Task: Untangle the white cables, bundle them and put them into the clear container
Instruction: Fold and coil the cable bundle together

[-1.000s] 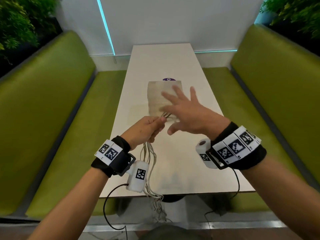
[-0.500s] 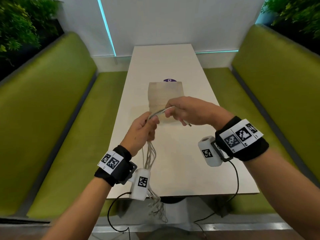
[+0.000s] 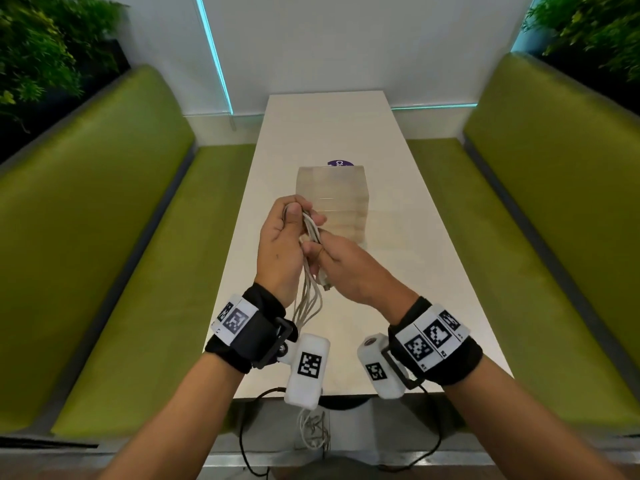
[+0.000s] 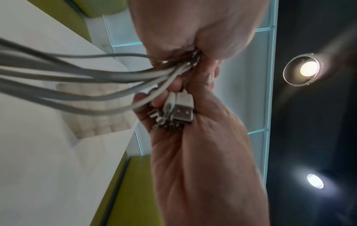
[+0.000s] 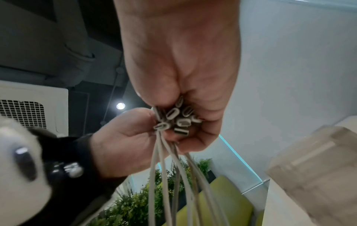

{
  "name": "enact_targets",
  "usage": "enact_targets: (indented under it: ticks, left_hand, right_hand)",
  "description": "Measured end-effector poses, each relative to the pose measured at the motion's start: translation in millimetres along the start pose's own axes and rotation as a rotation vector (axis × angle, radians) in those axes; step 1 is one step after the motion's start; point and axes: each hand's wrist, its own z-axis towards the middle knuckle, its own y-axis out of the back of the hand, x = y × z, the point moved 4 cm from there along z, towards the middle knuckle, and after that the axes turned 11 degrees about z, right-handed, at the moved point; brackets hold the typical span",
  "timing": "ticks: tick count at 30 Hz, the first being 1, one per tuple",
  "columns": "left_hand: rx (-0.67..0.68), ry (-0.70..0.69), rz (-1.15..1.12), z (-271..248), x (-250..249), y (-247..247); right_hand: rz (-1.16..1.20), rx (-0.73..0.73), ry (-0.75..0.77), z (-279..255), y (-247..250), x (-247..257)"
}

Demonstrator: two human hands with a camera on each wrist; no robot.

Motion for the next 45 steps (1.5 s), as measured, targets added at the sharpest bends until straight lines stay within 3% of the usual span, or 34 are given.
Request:
enact_targets:
  ticks: [4, 7, 9, 13, 17, 20, 27, 37, 42, 45]
  left_hand:
    - [0.022, 0.092, -0.075, 1, 2, -1]
    - [0.035, 0.113, -0.080, 1, 3, -2]
    - [0.062, 0.121, -0.117, 2, 1, -5]
    - [0.163, 0.185, -0.135, 0, -1, -9]
    - [0.281, 0.184, 0.051, -1, 1, -7]
    - [0.378, 0.153, 0.155, -2, 3, -8]
    - [0.338, 0.201, 0.098, -10, -3, -12]
    - [0.389, 0.129, 0.069, -9, -10, -20]
    - [0.407, 0.001, 0.128, -7, -9, -11]
    - [0.516, 0.075, 0.175, -12, 14, -6]
  right_hand:
    - [-0.181, 0.039, 0.054, 0, -2, 0]
    - [-0.332, -0.011, 0.093, 4, -3, -6]
    - [-0.225, -0.031, 0.126, 3, -3, -9]
    - [0.170, 0.067, 0.089, -7, -3, -18]
    - [0.489, 0.223, -0.002, -14, -3, -26]
    - [0.560, 0.266, -0.039, -14, -2, -31]
    - [0.580, 0.388, -0.057, -18, -7, -32]
    - [0.772, 0.296, -0.059, -22, -14, -32]
    - [0.709, 0.217, -0.002, -17, -2, -29]
    - [0.687, 0.157, 0.068, -13, 10, -23]
